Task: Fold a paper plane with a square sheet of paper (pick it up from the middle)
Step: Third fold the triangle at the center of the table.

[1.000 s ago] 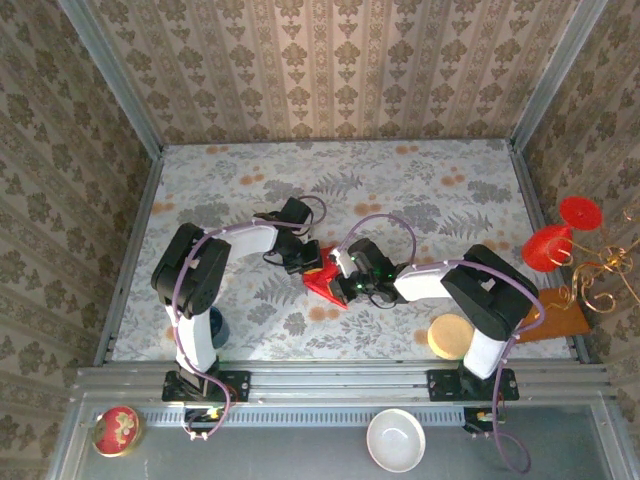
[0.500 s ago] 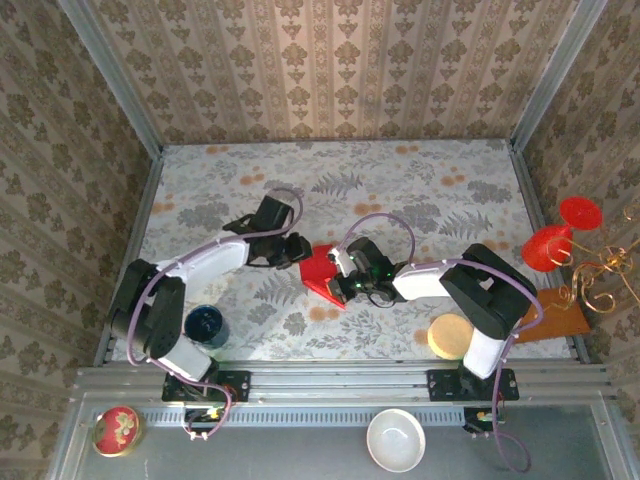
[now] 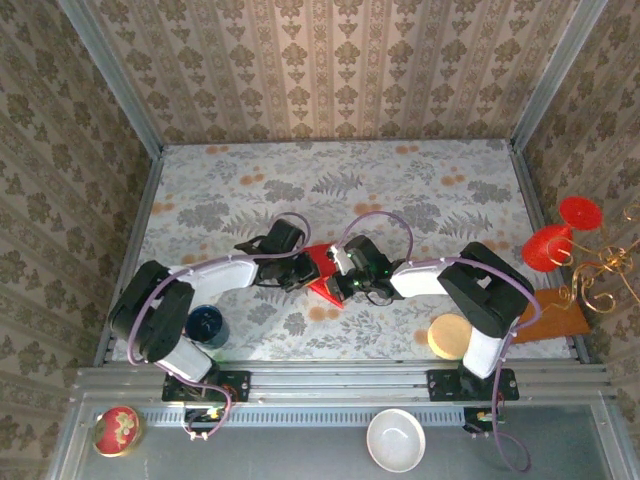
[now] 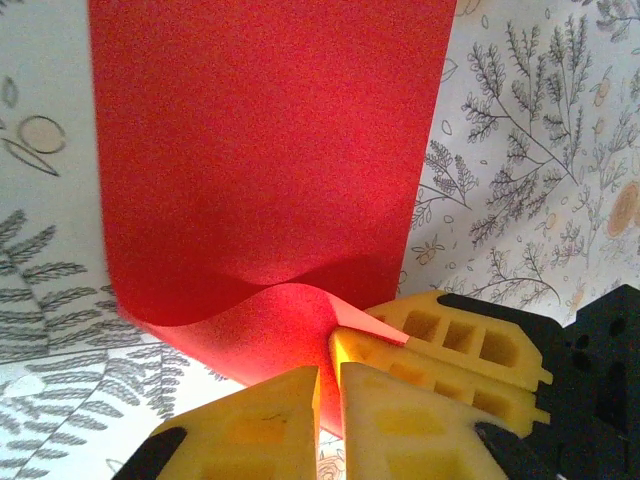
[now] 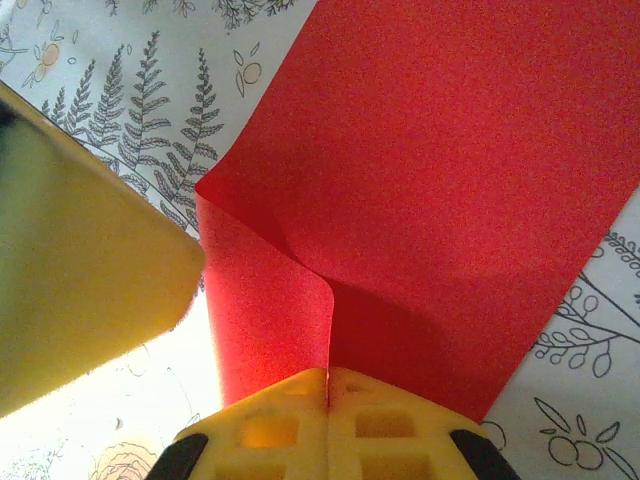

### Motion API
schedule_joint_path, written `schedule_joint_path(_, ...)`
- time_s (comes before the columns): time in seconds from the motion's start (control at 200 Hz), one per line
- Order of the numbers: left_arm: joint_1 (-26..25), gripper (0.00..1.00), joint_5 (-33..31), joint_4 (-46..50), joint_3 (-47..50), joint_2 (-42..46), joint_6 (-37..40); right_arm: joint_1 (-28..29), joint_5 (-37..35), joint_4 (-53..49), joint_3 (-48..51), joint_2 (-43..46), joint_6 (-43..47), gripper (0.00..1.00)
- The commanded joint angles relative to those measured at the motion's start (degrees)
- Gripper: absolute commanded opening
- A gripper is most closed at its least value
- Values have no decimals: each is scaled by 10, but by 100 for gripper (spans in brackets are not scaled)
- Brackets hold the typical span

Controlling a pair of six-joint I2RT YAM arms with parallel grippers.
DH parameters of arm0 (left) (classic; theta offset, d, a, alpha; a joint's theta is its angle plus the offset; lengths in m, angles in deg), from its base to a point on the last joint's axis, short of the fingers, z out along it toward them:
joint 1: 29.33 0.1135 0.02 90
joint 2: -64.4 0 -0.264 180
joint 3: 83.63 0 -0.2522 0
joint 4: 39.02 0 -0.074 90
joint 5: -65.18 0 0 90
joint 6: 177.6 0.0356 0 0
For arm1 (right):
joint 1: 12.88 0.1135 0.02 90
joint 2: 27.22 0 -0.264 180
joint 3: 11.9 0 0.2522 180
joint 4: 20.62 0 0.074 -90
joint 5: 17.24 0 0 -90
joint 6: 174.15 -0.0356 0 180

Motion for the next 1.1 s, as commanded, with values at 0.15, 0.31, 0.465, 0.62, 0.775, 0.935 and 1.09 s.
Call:
schedule_joint_path(0.15, -5, 11, 15, -2, -23, -38, -18, -3, -3, -48, -3, -21, -6, 1)
schedule_joint_path(0.31, -7, 10, 14, 7, -32, -51, -16, -3, -4, -50, -4, -22, -6, 1)
schedule_joint_path(0.465, -7, 10, 9, 16, -23, -50, -22, -4, -5, -54, -6, -23, -6, 1)
schedule_joint_path(0.62, -7, 9, 2, 28, -17, -45, -25, -4, -6, -57, -8, -27, -9, 1)
schedule_joint_path(0.775, -8, 10, -4, 36, -10, -44, -25, -4, -7, -62, -11, -30, -11, 2)
schedule_joint_path(0.935, -8, 9, -7, 37, -7, -48, -25, -5, -7, -64, -12, -33, -12, 1)
schedule_joint_path(1.09, -9, 9, -15, 35, -1, -46, -26, -5, -7, -65, -13, -34, -14, 2)
